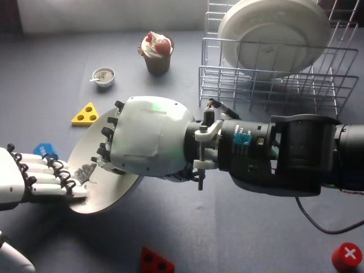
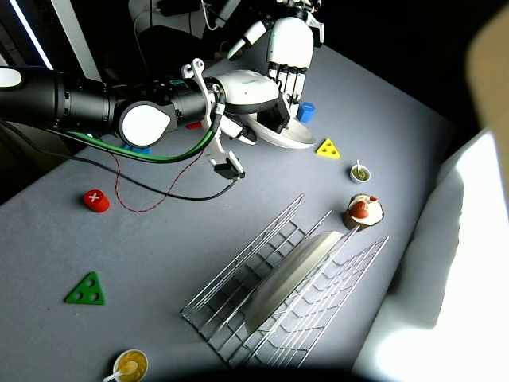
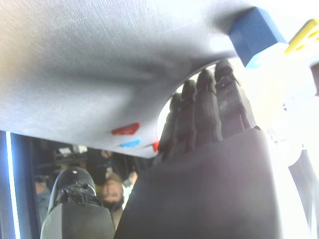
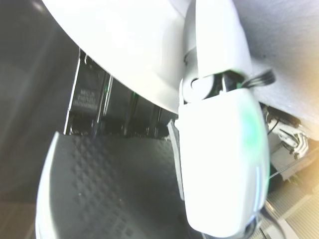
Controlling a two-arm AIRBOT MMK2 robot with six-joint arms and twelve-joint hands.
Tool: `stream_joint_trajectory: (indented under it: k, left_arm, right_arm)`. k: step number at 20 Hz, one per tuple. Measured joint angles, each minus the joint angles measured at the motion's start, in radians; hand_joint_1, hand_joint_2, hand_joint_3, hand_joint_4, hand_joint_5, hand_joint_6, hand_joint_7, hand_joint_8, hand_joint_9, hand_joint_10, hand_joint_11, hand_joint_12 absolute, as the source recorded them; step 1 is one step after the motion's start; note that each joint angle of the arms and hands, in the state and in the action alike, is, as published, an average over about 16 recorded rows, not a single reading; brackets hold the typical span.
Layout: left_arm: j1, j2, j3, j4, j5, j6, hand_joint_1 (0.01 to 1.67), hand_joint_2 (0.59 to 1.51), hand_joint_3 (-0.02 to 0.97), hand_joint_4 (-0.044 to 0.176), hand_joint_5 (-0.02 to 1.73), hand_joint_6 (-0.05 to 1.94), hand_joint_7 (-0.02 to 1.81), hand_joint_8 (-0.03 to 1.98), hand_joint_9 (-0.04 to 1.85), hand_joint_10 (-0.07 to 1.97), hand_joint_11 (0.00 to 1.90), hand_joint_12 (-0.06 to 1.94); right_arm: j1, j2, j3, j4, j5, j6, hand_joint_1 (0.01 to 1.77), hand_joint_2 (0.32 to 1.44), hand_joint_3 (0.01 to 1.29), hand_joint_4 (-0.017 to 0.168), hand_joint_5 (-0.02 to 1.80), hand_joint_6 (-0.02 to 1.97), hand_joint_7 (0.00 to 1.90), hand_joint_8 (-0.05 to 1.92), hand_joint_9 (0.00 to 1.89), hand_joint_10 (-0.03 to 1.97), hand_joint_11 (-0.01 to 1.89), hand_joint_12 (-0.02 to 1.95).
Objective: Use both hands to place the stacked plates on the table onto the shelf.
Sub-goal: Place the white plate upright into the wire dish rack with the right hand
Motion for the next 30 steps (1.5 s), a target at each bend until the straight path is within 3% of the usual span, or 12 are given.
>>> stream_joint_trajectory:
  k: [4,14,23,30]
  left_arm:
    - [-0.027,0.02,0.0,-0.052,-0.031,-0.001,0.03,0.929,0.0,-0.003,0.06,0.0,0.1,-0.01,0.09,0.0,0.09,0.0]
    - [-0.129,0.106,0.0,-0.142,-0.124,-0.001,0.04,0.93,0.0,-0.001,0.08,0.01,0.11,0.0,0.11,0.01,0.11,0.01]
    - [-0.17,0.173,-0.006,-0.105,-0.146,-0.001,0.04,0.931,-0.001,-0.001,0.08,0.01,0.12,0.0,0.12,0.01,0.12,0.01]
    - [-0.18,0.195,-0.014,-0.11,-0.129,-0.001,0.04,0.933,-0.001,-0.001,0.1,0.01,0.13,0.0,0.12,0.01,0.12,0.01]
  right_arm:
    - [0.007,0.034,-0.047,0.032,-0.01,0.001,1.43,0.92,0.01,-0.005,0.9,0.75,1.07,0.42,1.1,0.54,1.02,1.23]
    - [0.048,0.203,-0.225,0.173,-0.052,0.018,1.43,0.92,0.01,-0.007,0.94,0.81,1.11,0.45,1.14,0.61,1.03,1.23]
    - [0.093,0.391,-0.37,0.284,-0.073,0.108,1.43,0.92,0.01,-0.007,0.98,0.87,1.16,0.41,1.19,0.58,1.04,1.23]
    - [0.117,0.499,-0.415,0.332,-0.089,0.273,1.44,0.92,0.01,-0.007,0.97,0.89,1.15,0.43,1.17,0.61,1.04,1.25]
